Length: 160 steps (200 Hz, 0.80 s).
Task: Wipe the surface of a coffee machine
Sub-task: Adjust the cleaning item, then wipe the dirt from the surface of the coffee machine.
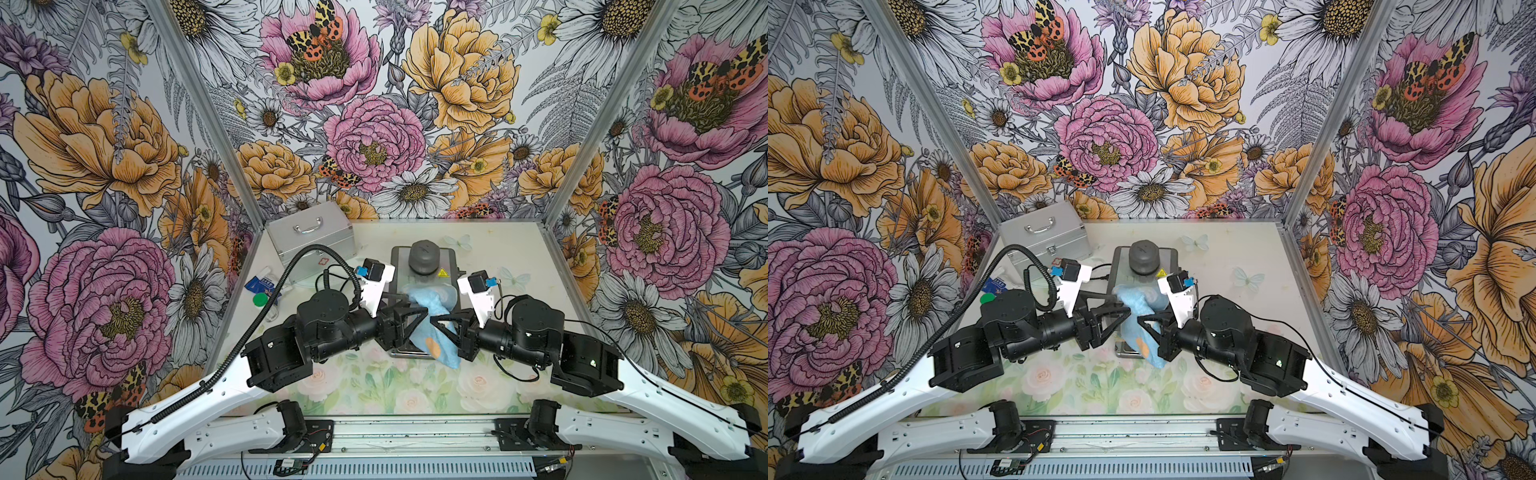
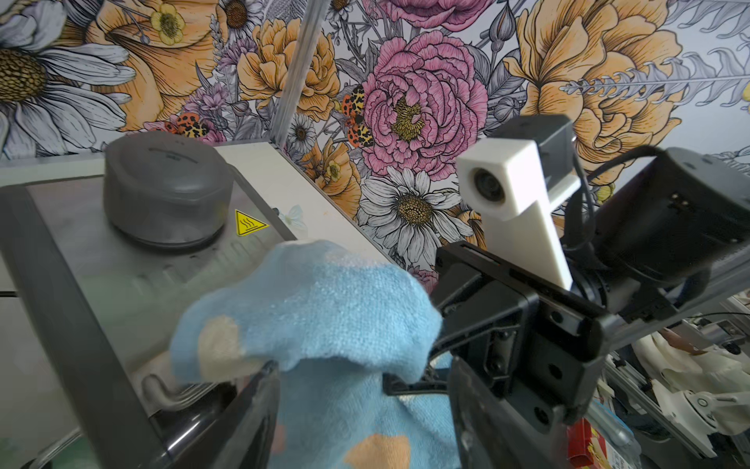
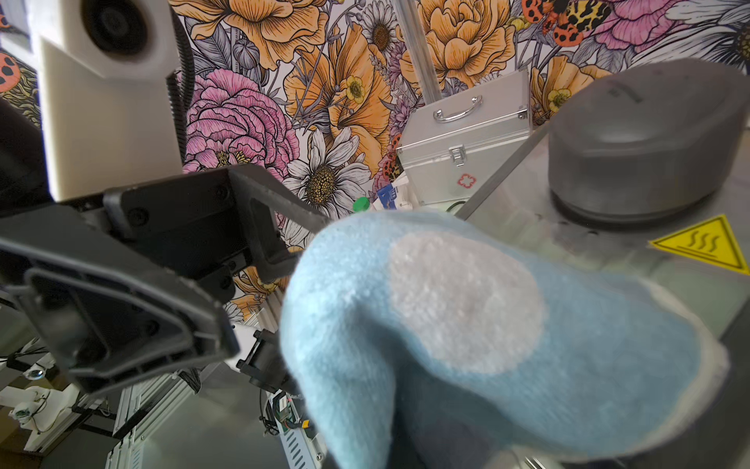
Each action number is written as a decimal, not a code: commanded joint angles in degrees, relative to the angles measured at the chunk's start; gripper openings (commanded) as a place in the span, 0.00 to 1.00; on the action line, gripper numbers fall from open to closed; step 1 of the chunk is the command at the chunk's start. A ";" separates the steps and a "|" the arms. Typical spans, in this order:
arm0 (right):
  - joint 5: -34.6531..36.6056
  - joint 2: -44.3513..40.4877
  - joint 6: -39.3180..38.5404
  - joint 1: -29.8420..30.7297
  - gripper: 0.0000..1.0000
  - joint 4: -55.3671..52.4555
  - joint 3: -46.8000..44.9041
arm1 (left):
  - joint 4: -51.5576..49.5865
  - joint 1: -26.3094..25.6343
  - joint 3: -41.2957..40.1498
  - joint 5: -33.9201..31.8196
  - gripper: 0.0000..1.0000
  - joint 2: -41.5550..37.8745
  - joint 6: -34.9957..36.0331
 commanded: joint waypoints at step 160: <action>33.23 22.40 -1.21 18.34 0.00 5.49 5.27 | -2.16 9.53 2.69 -9.19 0.50 16.64 4.18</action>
